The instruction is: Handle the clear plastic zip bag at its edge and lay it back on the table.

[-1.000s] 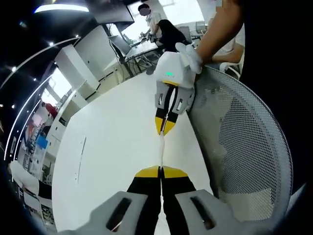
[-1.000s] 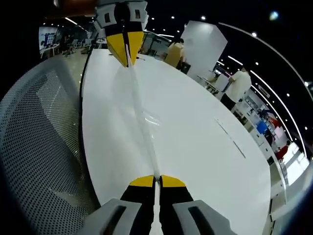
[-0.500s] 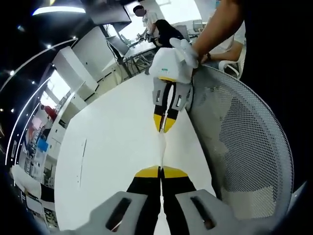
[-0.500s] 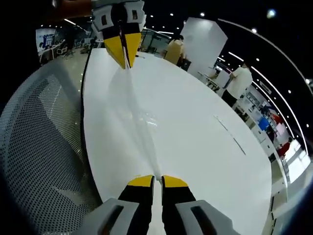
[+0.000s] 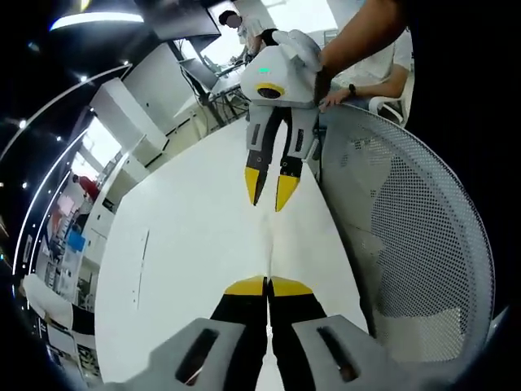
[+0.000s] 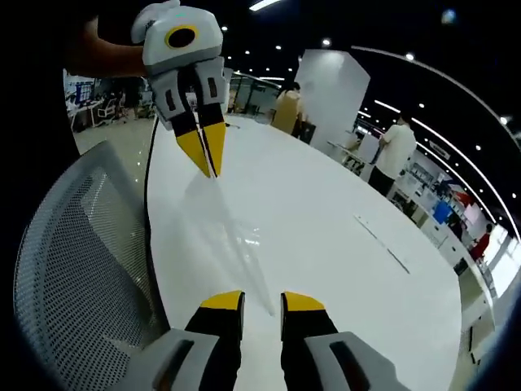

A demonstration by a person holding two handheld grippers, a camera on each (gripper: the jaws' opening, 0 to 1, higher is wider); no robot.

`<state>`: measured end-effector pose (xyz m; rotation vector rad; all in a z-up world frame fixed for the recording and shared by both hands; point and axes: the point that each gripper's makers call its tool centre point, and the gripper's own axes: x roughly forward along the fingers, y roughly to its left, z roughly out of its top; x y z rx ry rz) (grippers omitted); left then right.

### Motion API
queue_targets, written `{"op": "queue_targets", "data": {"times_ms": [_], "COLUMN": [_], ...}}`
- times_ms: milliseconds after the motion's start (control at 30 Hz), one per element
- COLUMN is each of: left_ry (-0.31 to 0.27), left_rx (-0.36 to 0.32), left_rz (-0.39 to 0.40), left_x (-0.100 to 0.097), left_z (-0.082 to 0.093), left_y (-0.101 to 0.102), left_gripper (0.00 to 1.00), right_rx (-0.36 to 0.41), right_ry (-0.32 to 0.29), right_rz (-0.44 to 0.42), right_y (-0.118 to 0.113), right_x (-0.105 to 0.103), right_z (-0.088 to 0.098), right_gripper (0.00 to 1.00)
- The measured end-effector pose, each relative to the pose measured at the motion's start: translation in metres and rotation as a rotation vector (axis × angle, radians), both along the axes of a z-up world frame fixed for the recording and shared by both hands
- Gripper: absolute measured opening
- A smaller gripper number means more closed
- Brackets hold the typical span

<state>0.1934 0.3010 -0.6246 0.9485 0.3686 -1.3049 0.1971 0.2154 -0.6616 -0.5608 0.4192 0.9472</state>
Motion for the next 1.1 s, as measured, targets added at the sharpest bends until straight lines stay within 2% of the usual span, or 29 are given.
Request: {"op": "queue_targets", "data": {"times_ms": [67,267,633,833,1100], "left_ry": [0.002,-0.001,-0.011,-0.019,-0.028], "left_rx": [0.011,0.021,0.027,0.013,-0.017], "left_rz": [-0.005,-0.025,-0.063,-0.072,-0.09], "left_x": [-0.001,-0.004,-0.009,-0.011,-0.012], "left_z": [-0.002,-0.005,-0.007,-0.005,0.0], "left_y": [0.002,0.002,0.003,0.001,-0.001], "left_gripper": [0.0,0.0,0.0,0.0,0.0], "right_rx": [0.031,0.049,0.008,-0.005,-0.005], "right_ry": [0.0,-0.01,-0.013,0.012,0.019], "right_rz": [-0.01,-0.016,0.039,0.072,0.099], "right_y": [0.003,0.012,0.027,0.036,0.042], "right_x": [0.001,0.003,0.001,-0.002,-0.006], "right_z": [0.005,0.01,0.005,-0.001,-0.006], "right_gripper": [0.15,0.14,0.14,0.13,0.02]}}
